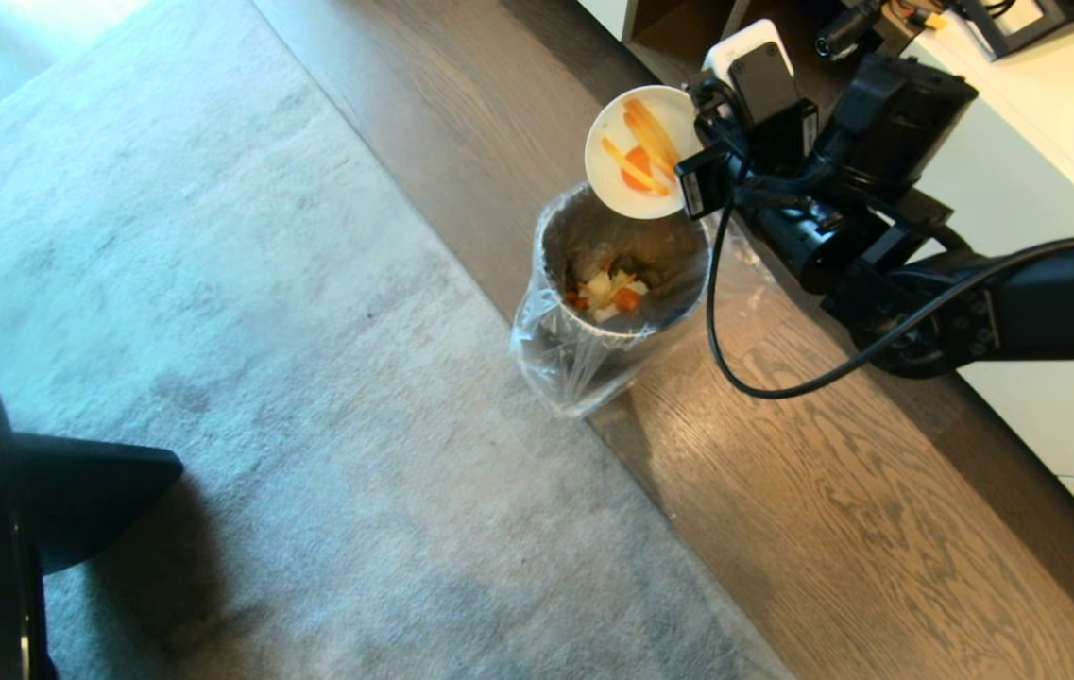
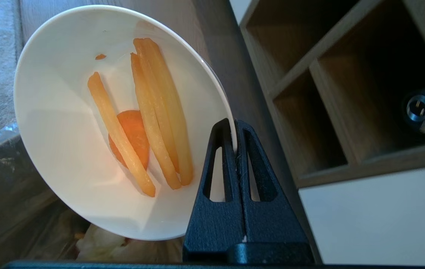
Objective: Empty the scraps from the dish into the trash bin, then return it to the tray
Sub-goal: Pour the leftover food from the bowl into the trash can
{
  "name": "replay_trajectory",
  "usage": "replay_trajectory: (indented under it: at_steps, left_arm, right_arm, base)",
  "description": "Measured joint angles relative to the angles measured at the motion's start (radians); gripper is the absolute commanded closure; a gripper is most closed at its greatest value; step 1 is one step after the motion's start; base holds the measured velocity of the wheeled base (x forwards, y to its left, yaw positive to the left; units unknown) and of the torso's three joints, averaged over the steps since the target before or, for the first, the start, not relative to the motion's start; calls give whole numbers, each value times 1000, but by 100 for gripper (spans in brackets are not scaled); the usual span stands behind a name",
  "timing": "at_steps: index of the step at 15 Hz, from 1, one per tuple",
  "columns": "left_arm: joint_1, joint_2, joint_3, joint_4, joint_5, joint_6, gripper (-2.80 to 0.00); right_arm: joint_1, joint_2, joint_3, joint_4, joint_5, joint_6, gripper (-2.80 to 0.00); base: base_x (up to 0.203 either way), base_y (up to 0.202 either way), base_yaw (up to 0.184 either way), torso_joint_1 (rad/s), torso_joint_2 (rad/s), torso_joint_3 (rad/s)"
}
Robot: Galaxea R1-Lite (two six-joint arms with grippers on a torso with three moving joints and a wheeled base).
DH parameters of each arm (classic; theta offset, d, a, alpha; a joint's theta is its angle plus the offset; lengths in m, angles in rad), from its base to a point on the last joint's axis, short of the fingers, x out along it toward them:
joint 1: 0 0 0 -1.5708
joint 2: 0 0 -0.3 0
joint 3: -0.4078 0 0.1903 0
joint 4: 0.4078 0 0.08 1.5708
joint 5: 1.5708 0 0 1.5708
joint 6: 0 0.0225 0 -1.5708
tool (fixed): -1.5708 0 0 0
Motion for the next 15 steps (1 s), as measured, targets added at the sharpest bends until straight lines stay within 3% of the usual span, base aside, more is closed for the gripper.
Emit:
replay_trajectory:
  at_steps: [9, 15]
  left_arm:
    - [0, 0, 0, 0, 0, 1, 0]
    - [0, 0, 0, 0, 0, 0, 0]
  right_arm:
    - [0, 39, 6, -265, 256, -394, 0]
    - [0, 40, 122, -428, 297, -505, 0]
  base:
    - [0, 0, 0, 0, 0, 0]
    - [0, 0, 0, 0, 0, 0]
